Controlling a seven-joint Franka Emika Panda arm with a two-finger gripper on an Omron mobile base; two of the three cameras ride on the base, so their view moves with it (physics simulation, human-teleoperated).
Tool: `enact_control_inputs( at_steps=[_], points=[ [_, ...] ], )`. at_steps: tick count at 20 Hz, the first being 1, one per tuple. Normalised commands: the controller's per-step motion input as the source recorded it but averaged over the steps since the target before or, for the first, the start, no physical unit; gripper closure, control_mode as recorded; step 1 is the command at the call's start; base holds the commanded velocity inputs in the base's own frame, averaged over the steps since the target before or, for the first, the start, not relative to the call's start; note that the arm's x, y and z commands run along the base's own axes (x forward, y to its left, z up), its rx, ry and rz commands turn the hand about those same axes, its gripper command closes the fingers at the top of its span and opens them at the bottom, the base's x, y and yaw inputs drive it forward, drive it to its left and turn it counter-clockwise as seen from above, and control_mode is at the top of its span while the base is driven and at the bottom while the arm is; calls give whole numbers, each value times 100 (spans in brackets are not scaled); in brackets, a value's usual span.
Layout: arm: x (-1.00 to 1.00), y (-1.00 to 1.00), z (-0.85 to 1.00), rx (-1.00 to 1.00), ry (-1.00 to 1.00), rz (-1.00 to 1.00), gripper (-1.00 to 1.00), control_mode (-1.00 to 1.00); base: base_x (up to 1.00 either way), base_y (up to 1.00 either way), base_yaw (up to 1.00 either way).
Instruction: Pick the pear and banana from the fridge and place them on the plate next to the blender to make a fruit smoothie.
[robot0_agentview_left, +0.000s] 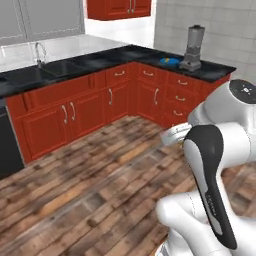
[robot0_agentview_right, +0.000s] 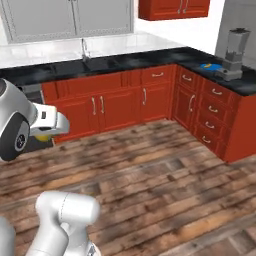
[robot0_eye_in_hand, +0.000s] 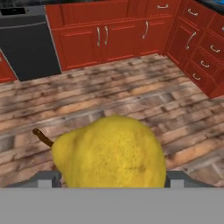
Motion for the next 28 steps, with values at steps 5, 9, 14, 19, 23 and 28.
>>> enact_control_inputs(
  at_steps=[5, 9, 14, 19, 23, 28],
  points=[
    [0, 0, 0, 0, 0, 0, 100, 100, 100, 1, -41],
    [0, 0, 0, 0, 0, 0, 100, 100, 100, 2, -31],
    [0, 0, 0, 0, 0, 0, 100, 100, 100, 20, -37],
    [0, 0, 0, 0, 0, 0, 100, 100, 100, 44, -40],
    [0, 0, 0, 0, 0, 0, 100, 100, 100, 67, -40],
    [0, 0, 0, 0, 0, 0, 100, 100, 100, 82, -41]
  ],
)
